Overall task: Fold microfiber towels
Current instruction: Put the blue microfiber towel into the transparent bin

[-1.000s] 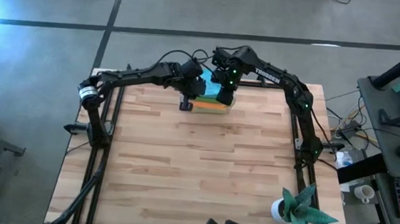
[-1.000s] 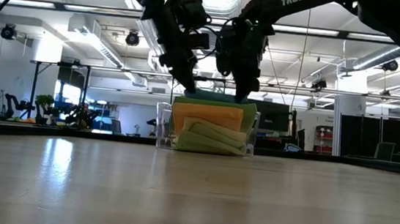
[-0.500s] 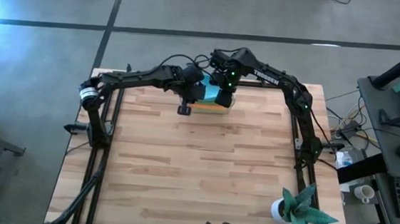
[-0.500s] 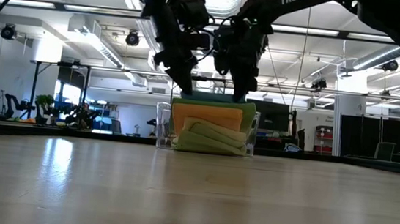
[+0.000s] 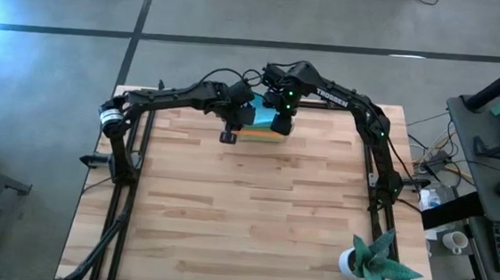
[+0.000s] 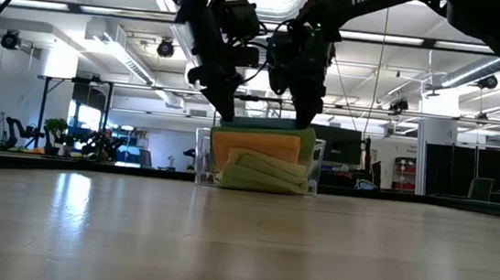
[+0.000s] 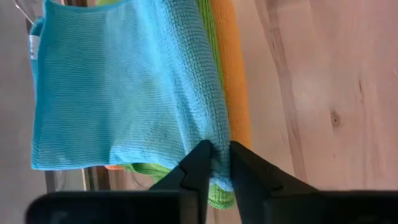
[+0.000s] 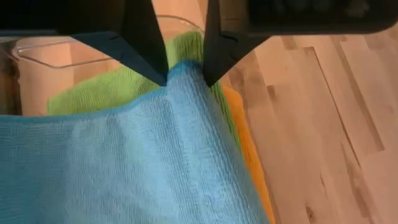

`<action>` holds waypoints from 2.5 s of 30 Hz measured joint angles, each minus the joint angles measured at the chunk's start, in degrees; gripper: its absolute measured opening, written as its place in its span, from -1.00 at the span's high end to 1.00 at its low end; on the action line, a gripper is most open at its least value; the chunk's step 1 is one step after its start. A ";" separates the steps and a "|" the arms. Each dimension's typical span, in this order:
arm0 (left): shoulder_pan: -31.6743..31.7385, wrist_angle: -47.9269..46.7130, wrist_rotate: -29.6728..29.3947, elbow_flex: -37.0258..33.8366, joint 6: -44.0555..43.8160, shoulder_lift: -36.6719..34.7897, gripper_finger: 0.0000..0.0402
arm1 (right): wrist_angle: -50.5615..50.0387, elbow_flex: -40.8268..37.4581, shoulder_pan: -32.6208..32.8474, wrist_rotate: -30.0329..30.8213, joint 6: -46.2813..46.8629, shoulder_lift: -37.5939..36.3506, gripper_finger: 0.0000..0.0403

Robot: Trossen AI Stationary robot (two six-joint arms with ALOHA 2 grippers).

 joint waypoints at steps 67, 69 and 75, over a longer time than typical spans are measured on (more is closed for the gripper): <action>1.11 -2.81 -5.86 -7.85 -10.50 -13.32 0.50 | 27.95 -12.44 1.17 -5.60 10.84 -6.75 0.47; 1.11 -2.81 -5.86 -7.85 -10.50 -13.32 0.50 | 30.04 -11.74 1.36 -5.61 12.04 -6.75 0.47; 1.11 -2.86 -5.86 -7.87 -10.50 -13.32 0.50 | 36.44 -14.75 2.39 -7.50 14.32 -6.30 0.47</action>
